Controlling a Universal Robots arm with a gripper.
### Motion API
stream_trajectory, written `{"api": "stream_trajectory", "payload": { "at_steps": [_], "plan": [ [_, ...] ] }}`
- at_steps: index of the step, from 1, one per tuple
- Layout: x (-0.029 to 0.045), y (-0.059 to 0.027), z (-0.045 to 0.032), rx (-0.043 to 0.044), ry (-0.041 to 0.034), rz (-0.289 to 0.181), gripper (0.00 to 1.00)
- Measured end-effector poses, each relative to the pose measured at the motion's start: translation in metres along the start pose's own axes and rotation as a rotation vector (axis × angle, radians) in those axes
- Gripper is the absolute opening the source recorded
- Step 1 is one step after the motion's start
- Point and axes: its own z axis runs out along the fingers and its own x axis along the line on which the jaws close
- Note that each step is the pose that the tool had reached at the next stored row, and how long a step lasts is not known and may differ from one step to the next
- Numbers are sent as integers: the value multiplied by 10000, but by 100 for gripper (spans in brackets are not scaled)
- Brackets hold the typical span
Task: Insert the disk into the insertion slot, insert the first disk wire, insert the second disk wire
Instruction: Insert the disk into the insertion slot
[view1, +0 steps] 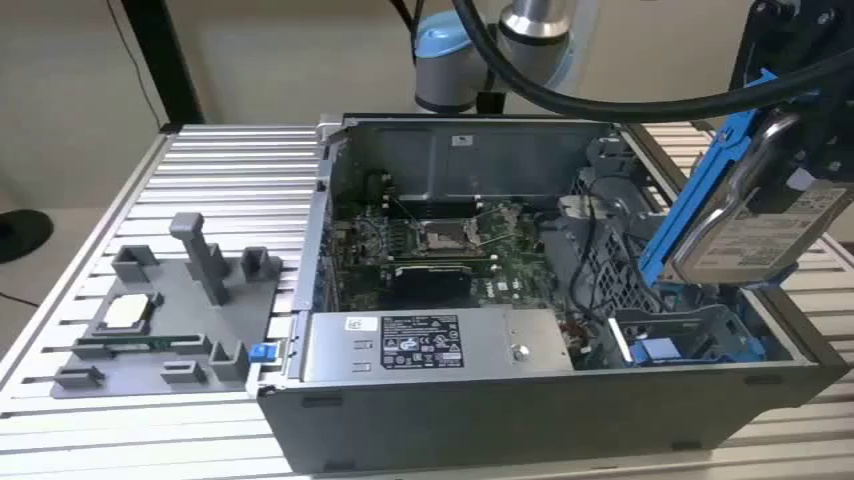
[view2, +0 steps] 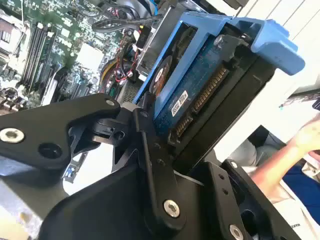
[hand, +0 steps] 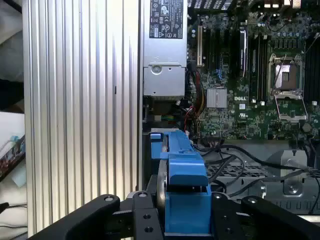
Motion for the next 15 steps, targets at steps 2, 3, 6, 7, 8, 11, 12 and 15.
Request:
{"api": "stream_trajectory", "payload": {
  "at_steps": [2,3,6,7,8,11,12,15],
  "plan": [
    [0,0,0,0,0,0,0],
    [0,0,0,0,0,0,0],
    [0,0,0,0,0,1,0],
    [0,0,0,0,0,0,0],
    [0,0,0,0,0,1,0],
    [2,0,-1,0,2,1,0],
    [5,0,1,0,1,0,0],
    [23,-4,21,-2,-1,0,0]
  ]
}}
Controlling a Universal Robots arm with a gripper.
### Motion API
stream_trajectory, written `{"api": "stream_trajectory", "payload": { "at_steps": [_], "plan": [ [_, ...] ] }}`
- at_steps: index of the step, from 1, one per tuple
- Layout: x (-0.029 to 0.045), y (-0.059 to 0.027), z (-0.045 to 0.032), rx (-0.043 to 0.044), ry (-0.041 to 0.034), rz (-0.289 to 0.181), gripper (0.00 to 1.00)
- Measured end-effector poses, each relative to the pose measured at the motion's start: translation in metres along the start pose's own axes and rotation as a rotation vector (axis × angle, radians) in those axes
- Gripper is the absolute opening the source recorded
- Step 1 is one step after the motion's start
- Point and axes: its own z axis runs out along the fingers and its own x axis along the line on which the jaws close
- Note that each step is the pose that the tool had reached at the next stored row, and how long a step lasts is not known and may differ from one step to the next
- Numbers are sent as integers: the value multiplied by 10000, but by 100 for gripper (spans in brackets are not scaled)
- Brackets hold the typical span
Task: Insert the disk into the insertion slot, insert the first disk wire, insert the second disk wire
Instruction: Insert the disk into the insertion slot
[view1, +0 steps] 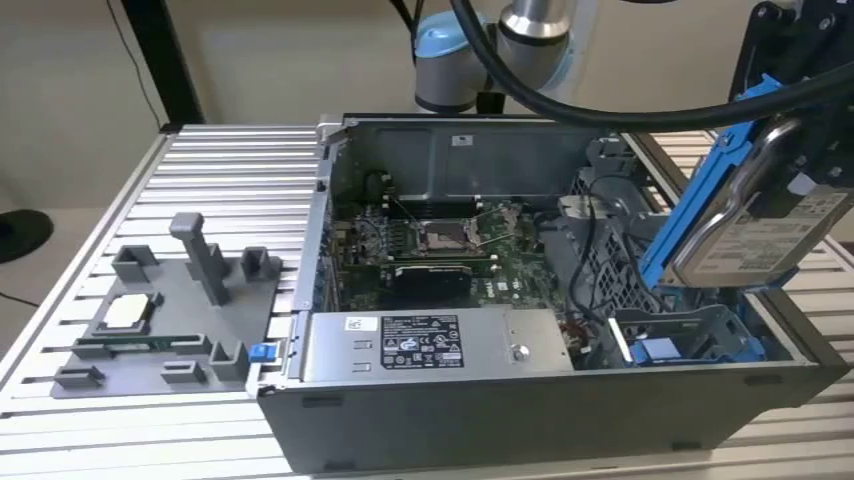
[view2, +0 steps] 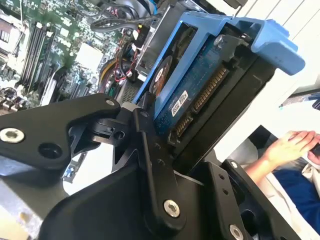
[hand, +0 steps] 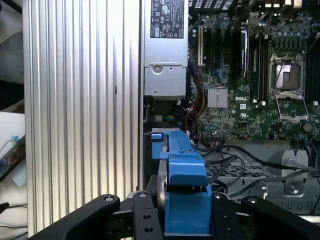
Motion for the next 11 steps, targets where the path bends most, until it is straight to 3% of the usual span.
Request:
{"api": "stream_trajectory", "payload": {
  "at_steps": [11],
  "plan": [
    [14,-73,182,0,2,0,0]
  ]
}}
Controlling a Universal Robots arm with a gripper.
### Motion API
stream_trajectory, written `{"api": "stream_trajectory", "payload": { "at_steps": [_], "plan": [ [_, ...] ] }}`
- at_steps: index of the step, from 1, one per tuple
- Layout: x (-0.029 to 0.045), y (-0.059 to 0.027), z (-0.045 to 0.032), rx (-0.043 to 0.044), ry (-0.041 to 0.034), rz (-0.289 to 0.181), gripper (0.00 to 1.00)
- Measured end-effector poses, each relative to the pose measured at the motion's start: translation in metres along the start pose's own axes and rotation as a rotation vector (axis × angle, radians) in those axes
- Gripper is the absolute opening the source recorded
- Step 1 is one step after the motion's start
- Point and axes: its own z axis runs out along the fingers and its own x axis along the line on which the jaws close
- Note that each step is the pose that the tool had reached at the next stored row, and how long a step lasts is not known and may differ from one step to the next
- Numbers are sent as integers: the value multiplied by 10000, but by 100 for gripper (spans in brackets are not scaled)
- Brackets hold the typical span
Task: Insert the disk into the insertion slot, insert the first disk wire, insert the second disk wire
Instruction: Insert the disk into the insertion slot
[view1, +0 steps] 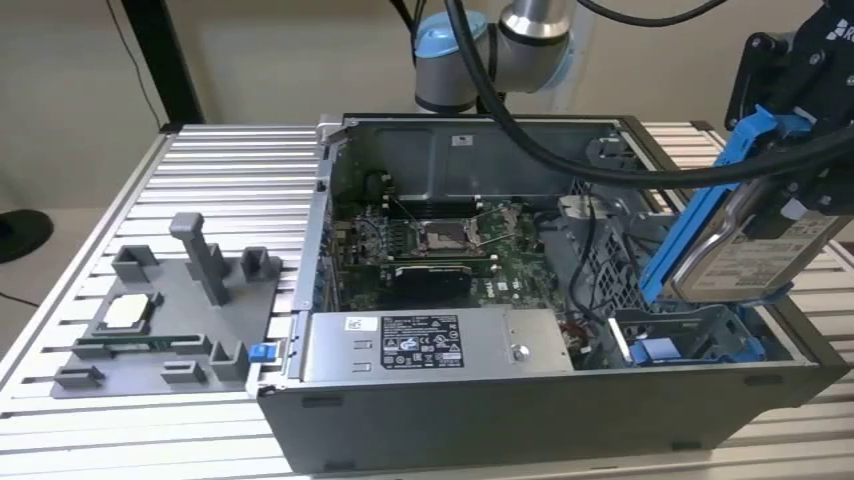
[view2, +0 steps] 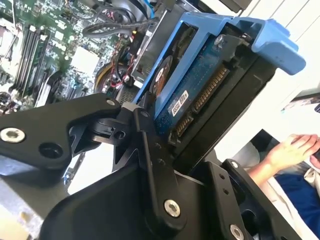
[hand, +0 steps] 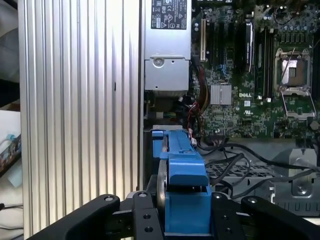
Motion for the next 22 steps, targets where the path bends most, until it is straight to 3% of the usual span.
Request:
{"api": "stream_trajectory", "payload": {
  "at_steps": [22],
  "plan": [
    [6,-62,398,0,1,0,0]
  ]
}}
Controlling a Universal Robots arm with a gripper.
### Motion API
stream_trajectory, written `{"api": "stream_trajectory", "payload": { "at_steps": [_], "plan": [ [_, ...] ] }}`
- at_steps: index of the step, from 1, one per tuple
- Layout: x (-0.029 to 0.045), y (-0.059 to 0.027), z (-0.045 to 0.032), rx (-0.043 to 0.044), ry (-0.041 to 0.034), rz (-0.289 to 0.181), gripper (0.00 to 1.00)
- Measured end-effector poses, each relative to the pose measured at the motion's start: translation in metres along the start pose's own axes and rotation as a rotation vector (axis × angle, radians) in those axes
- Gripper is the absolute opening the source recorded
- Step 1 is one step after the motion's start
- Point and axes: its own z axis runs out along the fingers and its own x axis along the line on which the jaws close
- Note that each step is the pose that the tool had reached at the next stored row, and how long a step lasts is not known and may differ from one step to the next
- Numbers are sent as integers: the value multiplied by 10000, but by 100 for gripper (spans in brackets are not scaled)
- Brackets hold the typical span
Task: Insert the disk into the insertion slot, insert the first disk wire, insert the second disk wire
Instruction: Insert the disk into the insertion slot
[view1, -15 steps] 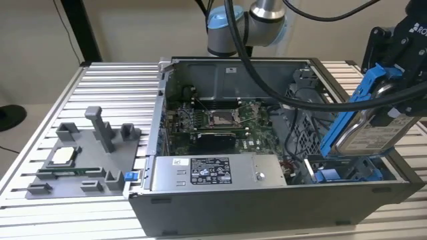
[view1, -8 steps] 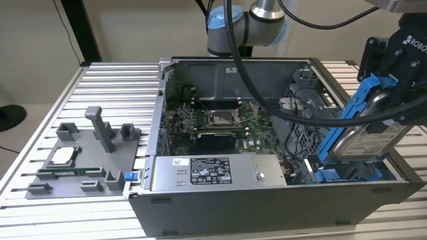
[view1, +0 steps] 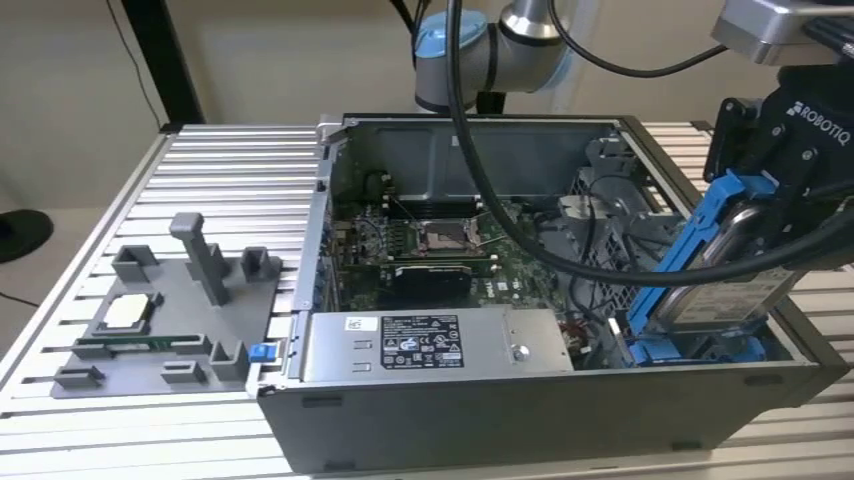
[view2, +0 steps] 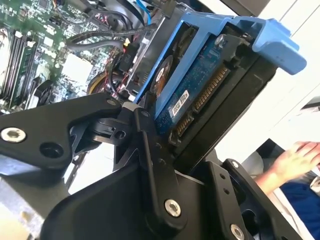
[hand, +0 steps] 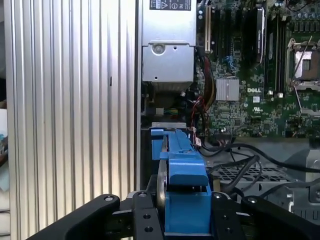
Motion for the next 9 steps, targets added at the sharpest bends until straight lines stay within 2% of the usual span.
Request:
{"api": "stream_trajectory", "payload": {
  "at_steps": [9],
  "plan": [
    [-43,-2,73,-1,-61,-3,0]
  ]
}}
